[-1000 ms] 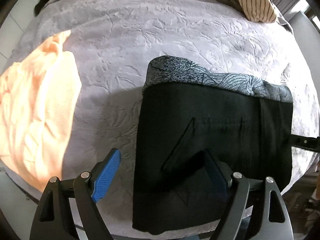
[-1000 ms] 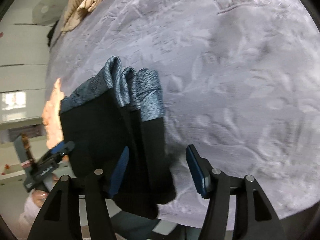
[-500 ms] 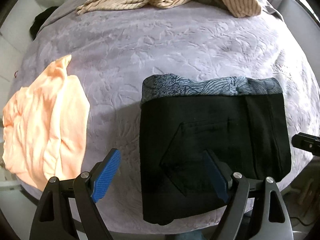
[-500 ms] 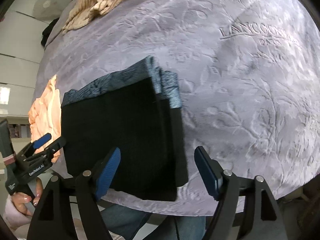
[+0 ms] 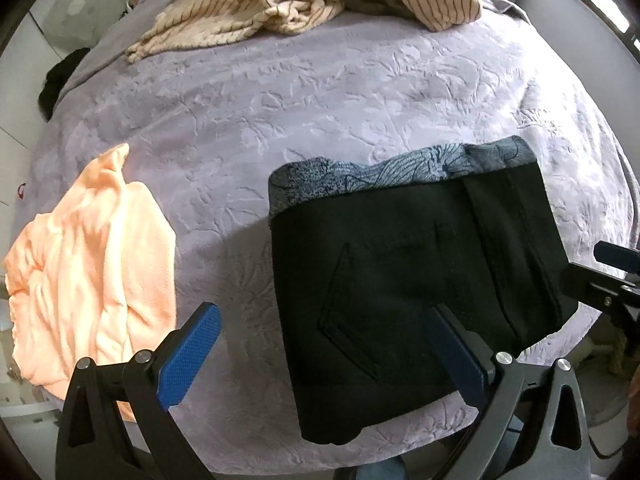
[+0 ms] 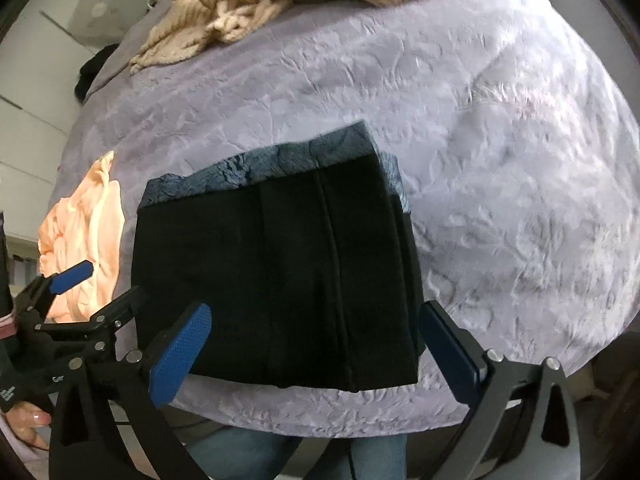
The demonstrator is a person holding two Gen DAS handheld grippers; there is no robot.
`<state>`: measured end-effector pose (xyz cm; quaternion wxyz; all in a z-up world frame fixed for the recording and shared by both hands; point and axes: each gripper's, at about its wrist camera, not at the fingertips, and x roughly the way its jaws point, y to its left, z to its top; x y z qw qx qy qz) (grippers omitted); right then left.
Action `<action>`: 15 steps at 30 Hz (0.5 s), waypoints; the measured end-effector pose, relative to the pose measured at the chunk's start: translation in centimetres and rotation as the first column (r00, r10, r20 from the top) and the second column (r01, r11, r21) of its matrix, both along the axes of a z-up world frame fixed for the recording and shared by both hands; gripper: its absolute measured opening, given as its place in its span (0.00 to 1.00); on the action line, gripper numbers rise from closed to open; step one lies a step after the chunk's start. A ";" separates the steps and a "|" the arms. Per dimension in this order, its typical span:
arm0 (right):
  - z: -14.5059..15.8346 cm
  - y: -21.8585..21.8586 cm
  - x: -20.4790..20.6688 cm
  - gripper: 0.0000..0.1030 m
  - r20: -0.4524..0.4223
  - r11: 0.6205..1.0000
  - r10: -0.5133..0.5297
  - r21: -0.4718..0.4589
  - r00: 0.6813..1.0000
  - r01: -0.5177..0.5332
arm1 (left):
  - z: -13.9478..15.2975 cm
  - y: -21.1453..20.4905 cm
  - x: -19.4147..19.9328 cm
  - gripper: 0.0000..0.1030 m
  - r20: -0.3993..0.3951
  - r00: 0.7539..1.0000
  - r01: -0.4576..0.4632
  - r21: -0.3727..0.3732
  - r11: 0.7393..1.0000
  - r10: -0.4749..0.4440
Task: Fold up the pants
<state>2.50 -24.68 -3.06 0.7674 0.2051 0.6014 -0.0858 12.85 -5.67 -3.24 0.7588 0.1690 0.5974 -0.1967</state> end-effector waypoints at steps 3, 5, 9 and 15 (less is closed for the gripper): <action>0.3 0.0 0.1 1.00 -0.005 1.000 0.009 -0.012 1.000 -0.009 | 0.5 0.1 -0.2 1.00 0.018 0.999 -0.026 -0.002 1.000 0.026; 0.4 0.0 0.2 1.00 -0.021 0.999 0.020 -0.032 1.000 -0.021 | 0.7 0.1 -0.5 1.00 0.029 0.999 -0.042 0.000 0.999 0.042; 0.5 -0.5 -0.2 1.00 -0.040 0.999 0.031 -0.032 0.999 -0.032 | 1.0 0.0 -1.4 1.00 0.039 0.996 -0.084 0.007 0.996 0.083; 1.0 -1.2 -1.8 1.00 -0.046 0.997 0.073 -0.027 0.996 -0.075 | 2.0 -1.1 -3.8 1.00 0.062 0.991 -0.119 0.014 0.993 0.118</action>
